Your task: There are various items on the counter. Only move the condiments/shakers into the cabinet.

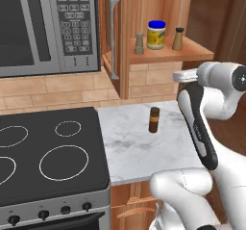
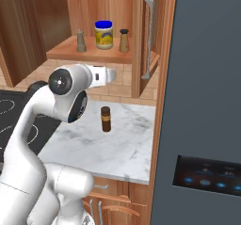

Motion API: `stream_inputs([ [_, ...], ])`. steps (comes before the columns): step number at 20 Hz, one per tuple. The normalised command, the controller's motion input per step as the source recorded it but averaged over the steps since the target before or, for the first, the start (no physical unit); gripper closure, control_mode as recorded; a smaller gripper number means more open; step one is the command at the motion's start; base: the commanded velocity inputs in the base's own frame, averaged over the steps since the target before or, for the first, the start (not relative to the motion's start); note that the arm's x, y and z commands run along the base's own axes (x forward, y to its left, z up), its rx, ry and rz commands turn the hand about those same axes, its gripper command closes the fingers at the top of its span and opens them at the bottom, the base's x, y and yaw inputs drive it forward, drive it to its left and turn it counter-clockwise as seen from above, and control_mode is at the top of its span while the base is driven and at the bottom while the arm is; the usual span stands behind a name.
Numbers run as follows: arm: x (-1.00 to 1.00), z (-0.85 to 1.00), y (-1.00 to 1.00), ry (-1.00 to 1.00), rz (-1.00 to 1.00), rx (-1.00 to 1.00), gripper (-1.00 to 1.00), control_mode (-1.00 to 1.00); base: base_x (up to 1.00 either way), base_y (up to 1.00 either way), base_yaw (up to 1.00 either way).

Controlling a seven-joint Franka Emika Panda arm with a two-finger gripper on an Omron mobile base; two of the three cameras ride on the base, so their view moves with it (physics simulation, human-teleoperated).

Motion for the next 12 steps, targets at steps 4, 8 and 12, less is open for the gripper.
stream_inputs([
  [4, -0.68, -0.2, 0.25, -0.03, 0.0, 0.0, -1.0, -1.0, 0.0, 0.0, 0.0],
  [8, 0.0, 0.0, 0.0, 0.01, 0.0, 0.0, -1.0, -1.0, 0.0, 0.0, 0.0],
  [12, 0.0, 0.0, 0.0, 0.0, 0.0, 0.0, -1.0, -1.0, 0.0, 0.0, 0.0],
])
